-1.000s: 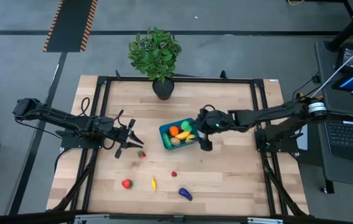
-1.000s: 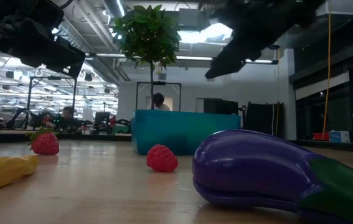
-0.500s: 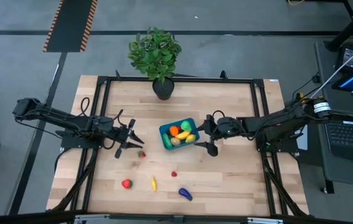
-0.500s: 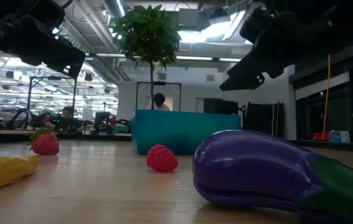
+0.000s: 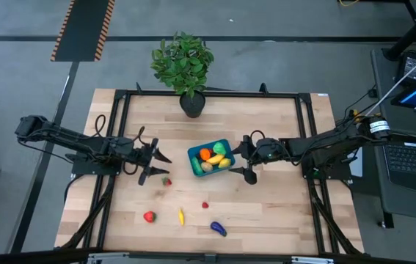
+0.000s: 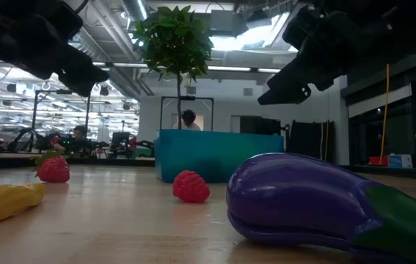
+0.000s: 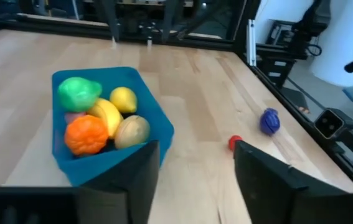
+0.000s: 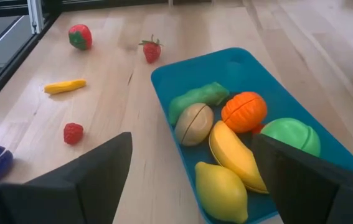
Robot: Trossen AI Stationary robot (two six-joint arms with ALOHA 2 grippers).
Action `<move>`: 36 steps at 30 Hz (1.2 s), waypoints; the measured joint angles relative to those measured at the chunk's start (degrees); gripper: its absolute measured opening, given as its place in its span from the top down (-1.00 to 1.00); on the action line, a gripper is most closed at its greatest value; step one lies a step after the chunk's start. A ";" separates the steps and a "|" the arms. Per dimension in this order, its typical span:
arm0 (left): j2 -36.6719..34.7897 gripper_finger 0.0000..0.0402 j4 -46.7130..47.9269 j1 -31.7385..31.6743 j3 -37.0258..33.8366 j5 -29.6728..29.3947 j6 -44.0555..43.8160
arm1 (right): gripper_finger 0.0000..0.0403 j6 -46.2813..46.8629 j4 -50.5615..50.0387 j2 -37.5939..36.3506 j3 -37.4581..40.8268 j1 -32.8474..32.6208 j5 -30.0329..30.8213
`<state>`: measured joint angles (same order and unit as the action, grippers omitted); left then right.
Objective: Pick and placing Produce into tupperware
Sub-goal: Put the top red strawberry into the blue bin
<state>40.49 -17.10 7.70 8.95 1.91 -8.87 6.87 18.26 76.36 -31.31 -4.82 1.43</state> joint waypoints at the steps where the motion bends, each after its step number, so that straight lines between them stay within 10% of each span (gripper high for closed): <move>1: 0.00 -0.02 0.06 0.01 0.00 -0.08 0.02 | -0.65 -0.02 0.00 0.00 0.00 0.00 0.01; 15: 1.68 -0.31 16.57 7.18 7.39 -10.67 0.44 | -0.65 -1.17 -0.04 0.02 -0.02 0.02 0.02; 36: 28.48 -0.31 40.06 12.00 28.72 -14.48 -6.07 | -0.65 1.81 -0.87 0.04 -0.04 0.02 0.00</move>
<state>68.97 22.96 19.70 37.67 -12.58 -14.94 8.69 17.39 76.40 -31.35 -4.80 1.43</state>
